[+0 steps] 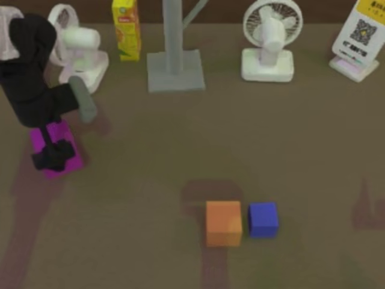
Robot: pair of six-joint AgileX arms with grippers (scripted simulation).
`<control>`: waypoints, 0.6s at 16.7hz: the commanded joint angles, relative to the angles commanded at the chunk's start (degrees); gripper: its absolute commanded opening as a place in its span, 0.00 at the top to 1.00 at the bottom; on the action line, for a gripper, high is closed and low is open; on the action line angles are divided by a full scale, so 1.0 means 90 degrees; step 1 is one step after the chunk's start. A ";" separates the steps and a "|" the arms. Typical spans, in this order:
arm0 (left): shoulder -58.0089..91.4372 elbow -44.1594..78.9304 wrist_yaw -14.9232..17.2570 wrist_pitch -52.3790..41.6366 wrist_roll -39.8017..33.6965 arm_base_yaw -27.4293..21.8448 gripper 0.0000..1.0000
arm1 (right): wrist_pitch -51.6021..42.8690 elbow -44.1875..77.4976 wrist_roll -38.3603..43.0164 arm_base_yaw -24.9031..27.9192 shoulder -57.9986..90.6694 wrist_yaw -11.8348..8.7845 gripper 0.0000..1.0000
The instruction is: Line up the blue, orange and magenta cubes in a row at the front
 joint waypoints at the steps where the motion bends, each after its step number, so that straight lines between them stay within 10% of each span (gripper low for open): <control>1: 0.0077 -0.0136 0.0001 0.0196 0.0002 0.0000 0.00 | 0.0000 0.0000 0.0000 0.0000 0.0000 0.0000 0.00; 6: 0.0166 -0.0284 0.0001 0.0391 0.0006 0.0000 0.00 | 0.0000 0.0000 0.0000 0.0000 0.0000 0.0000 0.00; 10: 0.0166 -0.0284 0.0001 0.0391 0.0006 0.0000 0.30 | 0.0000 0.0000 0.0000 0.0000 0.0000 0.0000 0.00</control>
